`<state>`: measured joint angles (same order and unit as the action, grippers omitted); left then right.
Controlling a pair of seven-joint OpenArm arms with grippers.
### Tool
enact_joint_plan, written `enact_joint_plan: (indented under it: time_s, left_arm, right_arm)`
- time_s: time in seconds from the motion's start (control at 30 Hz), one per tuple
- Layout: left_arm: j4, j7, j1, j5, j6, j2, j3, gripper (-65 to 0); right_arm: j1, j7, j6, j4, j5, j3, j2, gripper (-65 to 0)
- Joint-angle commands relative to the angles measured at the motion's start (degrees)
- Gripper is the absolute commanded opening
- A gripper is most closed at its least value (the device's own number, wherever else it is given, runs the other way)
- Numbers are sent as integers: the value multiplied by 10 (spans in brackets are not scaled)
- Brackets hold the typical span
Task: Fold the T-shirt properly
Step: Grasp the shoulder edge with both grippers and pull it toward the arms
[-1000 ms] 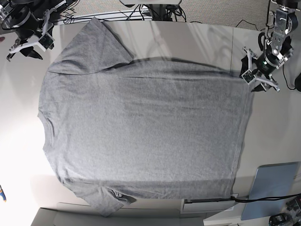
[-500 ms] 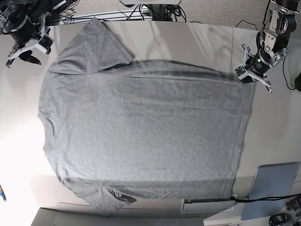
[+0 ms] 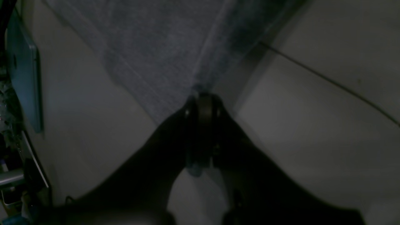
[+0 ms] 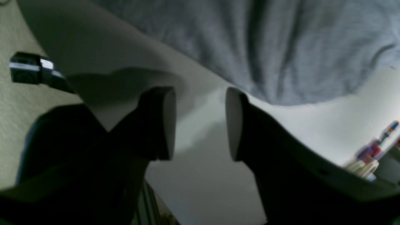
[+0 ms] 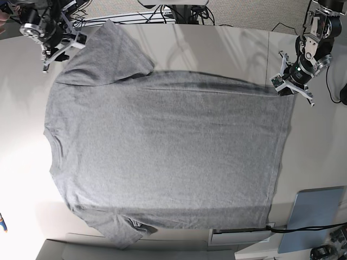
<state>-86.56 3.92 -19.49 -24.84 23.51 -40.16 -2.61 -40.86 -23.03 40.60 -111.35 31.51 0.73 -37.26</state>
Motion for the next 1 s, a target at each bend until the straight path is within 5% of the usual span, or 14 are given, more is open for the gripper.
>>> enact_joint_plan:
  time_s: [0.0,0.57,0.77,0.97]
  left_arm:
    - [15,52,-16,-15,48,-5,-6,-650]
    - [15,50,-16,-15,49,-5,-6,-650]
    - [15,50,-16,1,48,-5,-6,-650]
    - [14,50,-29,39,44,-9,-6,-650]
  right_arm:
    - [10,5,-6,-1,5,-7,-9,-388]
    - [126,8,-6,76,2,-113,-7,-398]
    - [126,4,-6,76,2,-113,-7,-650]
    - [121,-89,-6,65,-47,-113,-8,-650]
